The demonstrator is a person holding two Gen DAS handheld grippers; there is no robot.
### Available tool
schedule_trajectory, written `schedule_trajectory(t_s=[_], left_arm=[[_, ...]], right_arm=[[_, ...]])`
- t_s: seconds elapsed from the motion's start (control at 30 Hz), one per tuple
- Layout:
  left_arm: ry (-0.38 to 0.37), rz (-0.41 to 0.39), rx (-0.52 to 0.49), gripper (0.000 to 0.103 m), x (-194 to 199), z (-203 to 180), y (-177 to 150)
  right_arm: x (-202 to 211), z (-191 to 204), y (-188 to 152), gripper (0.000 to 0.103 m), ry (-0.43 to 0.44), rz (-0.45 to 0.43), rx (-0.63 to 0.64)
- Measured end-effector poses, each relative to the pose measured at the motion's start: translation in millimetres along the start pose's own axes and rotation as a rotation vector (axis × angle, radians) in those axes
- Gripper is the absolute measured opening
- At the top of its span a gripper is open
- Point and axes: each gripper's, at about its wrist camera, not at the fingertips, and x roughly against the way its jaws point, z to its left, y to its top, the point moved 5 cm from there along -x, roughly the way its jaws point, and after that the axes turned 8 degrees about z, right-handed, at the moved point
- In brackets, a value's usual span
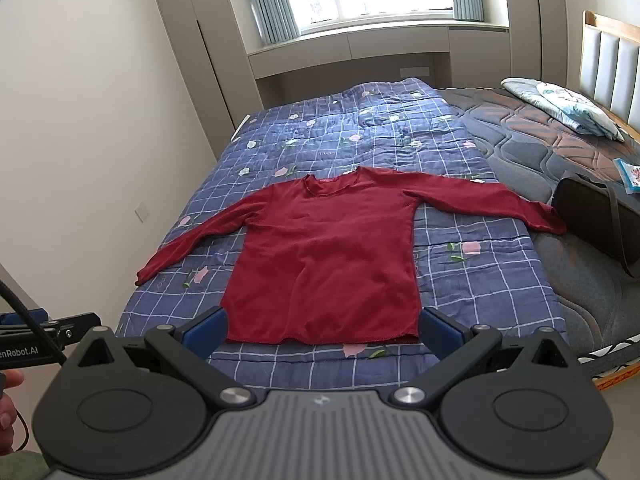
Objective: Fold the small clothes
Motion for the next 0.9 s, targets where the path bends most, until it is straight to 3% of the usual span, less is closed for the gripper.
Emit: schedule_trajectory(t_s=[0.67, 0.9], left_arm=[[-0.004, 0.038, 0.009, 0.102, -20, 7, 7], [0.021, 0.17, 0.006, 0.102, -46, 3, 13]], right_arm=[[-19, 2, 5, 0.103, -0.009, 0.054, 0.006], [-37, -17, 13, 0.103, -0.018, 0.088, -0.041]])
